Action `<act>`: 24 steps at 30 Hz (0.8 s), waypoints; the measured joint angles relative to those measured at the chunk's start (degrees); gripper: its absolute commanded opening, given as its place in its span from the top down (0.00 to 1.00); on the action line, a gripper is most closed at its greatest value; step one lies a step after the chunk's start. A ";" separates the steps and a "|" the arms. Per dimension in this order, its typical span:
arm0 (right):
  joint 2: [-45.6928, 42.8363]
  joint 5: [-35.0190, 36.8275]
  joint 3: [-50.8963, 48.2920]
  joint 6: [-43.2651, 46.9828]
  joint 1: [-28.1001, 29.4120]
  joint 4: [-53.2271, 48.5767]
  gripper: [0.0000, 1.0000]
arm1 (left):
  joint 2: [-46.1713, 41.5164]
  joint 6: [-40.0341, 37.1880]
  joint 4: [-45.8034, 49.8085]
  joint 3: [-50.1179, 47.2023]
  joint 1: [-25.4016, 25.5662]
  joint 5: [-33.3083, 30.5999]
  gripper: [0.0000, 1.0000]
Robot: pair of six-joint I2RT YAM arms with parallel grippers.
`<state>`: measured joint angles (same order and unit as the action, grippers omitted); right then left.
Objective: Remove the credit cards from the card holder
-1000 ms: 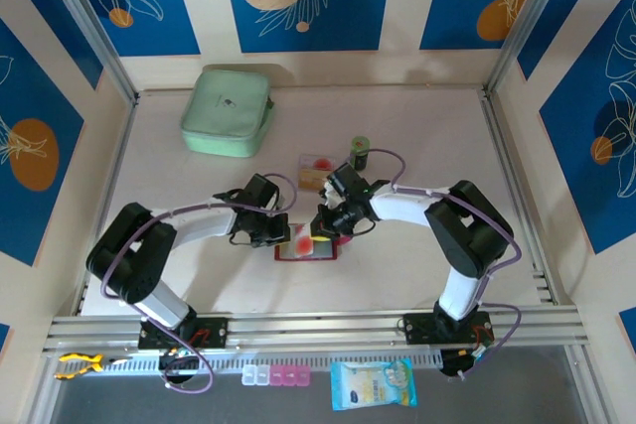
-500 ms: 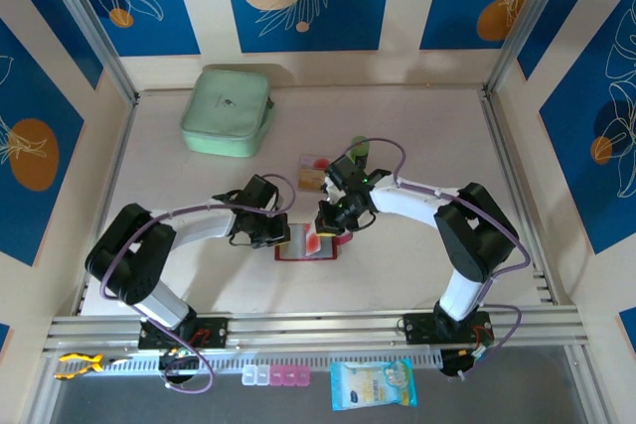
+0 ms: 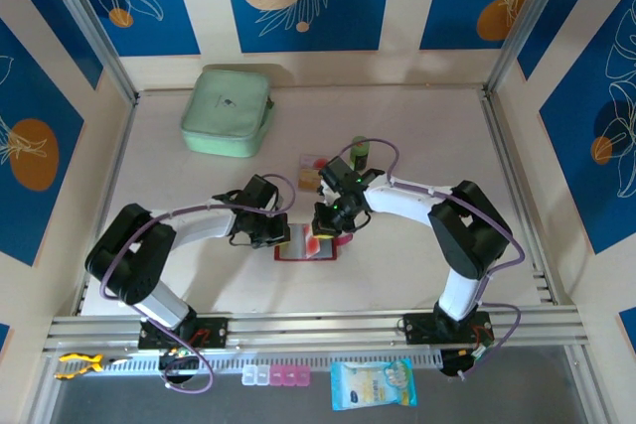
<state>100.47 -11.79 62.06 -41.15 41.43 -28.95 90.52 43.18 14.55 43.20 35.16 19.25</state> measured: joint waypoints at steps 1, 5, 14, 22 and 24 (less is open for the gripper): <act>0.00 0.00 0.00 -0.13 -0.02 0.00 0.94 | 0.00 0.00 0.00 0.00 0.00 0.02 0.95; -0.11 0.04 0.00 -0.24 0.00 -0.04 0.95 | 0.00 0.00 0.02 0.00 0.00 0.02 0.95; -2.03 1.40 2.12 3.67 -0.70 -3.52 0.96 | -0.76 -0.02 1.57 0.02 0.00 -0.07 0.92; -3.54 2.21 7.06 15.47 -3.52 -9.27 0.99 | -1.62 -0.02 3.30 0.02 0.00 -0.07 0.91; -3.54 3.04 8.68 19.61 -4.02 -10.64 1.00 | -1.77 -0.04 3.48 0.04 0.00 -0.07 0.90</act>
<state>96.92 -8.75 70.74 -21.54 37.41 -39.59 88.75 43.13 18.02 43.24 35.16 19.18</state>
